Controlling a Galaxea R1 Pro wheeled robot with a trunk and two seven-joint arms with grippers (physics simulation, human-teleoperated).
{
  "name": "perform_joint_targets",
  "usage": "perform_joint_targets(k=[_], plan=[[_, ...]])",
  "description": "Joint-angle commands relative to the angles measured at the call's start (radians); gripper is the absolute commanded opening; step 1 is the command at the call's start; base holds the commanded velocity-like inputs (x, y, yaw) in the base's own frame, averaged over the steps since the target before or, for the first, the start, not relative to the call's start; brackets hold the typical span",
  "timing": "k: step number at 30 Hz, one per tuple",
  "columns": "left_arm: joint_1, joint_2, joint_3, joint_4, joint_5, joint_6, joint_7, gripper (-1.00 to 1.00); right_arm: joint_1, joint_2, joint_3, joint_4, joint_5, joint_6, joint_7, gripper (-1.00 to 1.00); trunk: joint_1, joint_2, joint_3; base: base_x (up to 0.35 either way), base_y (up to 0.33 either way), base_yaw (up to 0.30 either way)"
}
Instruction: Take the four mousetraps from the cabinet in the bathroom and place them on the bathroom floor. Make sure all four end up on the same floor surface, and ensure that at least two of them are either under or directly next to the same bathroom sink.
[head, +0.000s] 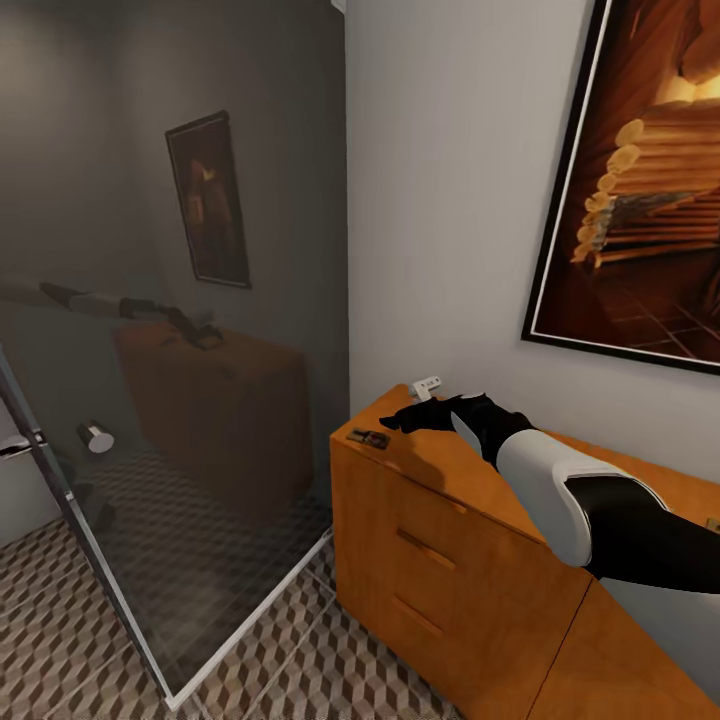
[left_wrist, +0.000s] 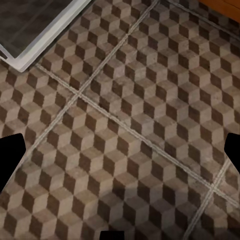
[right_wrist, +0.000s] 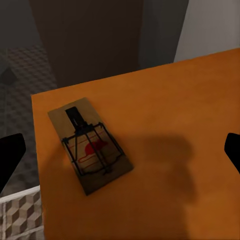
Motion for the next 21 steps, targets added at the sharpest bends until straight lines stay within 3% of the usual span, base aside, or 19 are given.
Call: perform_joint_targets(k=[1, 21], plan=[[-0.001, 0.0, 0.0, 0.001, -0.001, -0.003, 0.001, 1.0, -0.001, 0.0, 0.001, -0.002, 0.003, 0.006, 0.003, 1.0, 0.0, -0.001, -0.003, 0.0, 0.0, 0.0], [-0.001, 0.0, 0.0, 0.001, -0.001, -0.003, 0.001, 1.0, -0.001, 0.0, 0.001, -0.002, 0.003, 0.006, 0.003, 1.0, 0.0, -0.001, -0.034, 0.0, 0.0, 0.0]])
